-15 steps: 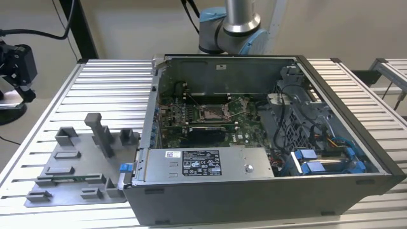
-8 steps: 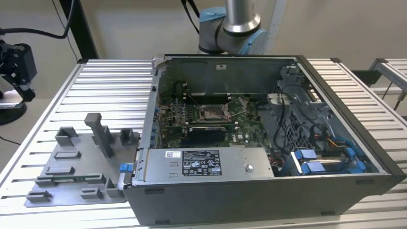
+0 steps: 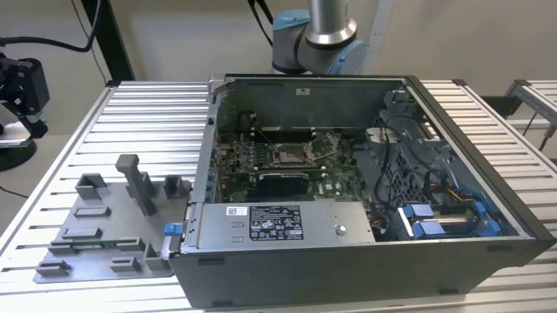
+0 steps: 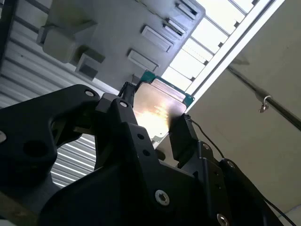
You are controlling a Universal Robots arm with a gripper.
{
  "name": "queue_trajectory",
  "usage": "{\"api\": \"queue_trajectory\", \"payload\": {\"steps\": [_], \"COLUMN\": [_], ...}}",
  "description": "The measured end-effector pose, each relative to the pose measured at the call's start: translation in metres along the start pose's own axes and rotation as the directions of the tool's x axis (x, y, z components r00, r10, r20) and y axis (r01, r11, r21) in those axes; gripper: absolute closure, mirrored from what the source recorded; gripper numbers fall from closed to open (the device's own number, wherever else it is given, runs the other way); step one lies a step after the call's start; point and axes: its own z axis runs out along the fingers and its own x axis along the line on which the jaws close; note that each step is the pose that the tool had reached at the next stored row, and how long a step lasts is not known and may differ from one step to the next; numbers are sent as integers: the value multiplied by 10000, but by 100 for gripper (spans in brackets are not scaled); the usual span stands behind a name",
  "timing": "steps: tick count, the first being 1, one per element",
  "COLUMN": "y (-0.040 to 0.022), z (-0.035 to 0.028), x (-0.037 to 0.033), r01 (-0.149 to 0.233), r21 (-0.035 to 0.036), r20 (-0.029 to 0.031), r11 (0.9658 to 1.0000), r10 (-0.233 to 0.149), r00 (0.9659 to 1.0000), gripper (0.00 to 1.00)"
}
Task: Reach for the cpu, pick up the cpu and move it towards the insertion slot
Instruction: 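Pick up the cpu and move it towards the insertion slot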
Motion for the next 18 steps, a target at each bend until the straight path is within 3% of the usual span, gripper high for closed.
{"api": "queue_trajectory", "payload": {"steps": [11,18], "y": [-2,-4], "z": [-1,-1], "x": [-96,-223], "r01": [0,1], "r21": [1,0], "r20": [-1,0], "r11": [10000,10000], "r10": [0,-1], "r00": [10000,10000], "gripper": [100,100]}}
